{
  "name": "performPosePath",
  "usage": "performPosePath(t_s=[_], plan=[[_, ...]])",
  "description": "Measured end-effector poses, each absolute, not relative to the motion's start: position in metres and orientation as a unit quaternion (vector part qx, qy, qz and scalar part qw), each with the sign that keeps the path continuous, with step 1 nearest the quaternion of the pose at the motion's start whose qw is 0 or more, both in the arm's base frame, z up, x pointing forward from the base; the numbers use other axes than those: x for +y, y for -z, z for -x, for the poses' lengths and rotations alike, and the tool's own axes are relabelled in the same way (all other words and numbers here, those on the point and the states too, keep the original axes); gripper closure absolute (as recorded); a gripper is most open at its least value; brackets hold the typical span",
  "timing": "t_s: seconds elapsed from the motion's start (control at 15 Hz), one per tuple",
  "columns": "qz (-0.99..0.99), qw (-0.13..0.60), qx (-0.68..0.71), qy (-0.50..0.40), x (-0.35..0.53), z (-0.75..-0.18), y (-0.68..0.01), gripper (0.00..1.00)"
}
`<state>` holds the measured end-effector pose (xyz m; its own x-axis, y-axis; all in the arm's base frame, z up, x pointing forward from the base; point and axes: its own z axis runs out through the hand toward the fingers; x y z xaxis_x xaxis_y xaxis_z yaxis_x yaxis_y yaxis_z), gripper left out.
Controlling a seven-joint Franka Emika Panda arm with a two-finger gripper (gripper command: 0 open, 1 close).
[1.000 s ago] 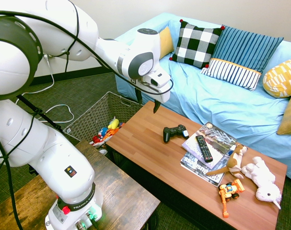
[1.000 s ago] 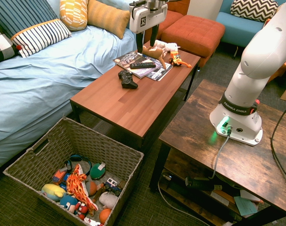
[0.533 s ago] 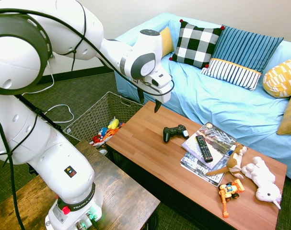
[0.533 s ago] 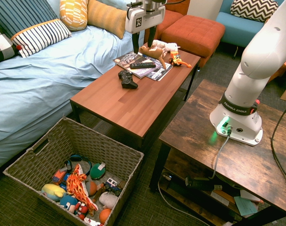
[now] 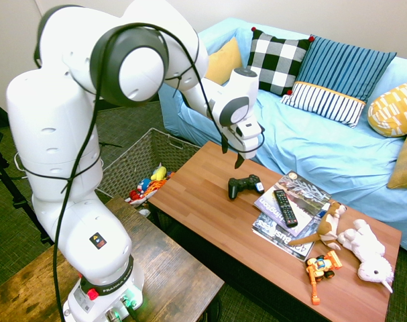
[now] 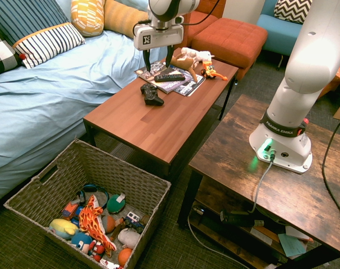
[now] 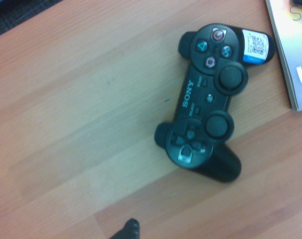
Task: Put the gamepad in the basket
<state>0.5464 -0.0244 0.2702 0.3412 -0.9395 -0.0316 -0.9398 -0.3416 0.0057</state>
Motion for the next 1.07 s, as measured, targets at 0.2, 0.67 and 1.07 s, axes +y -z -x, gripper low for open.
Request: performPosePath(t_s=[0.2, 0.67, 1.07], plan=[[0.812, 0.005, 0.584, -0.025, -0.031, -0.584, -0.234, 0.00], [0.798, -0.025, 0.599, -0.057, -0.052, -0.633, -0.158, 0.00], [0.789, -0.043, 0.608, -0.078, -0.064, -0.639, -0.109, 0.00]])
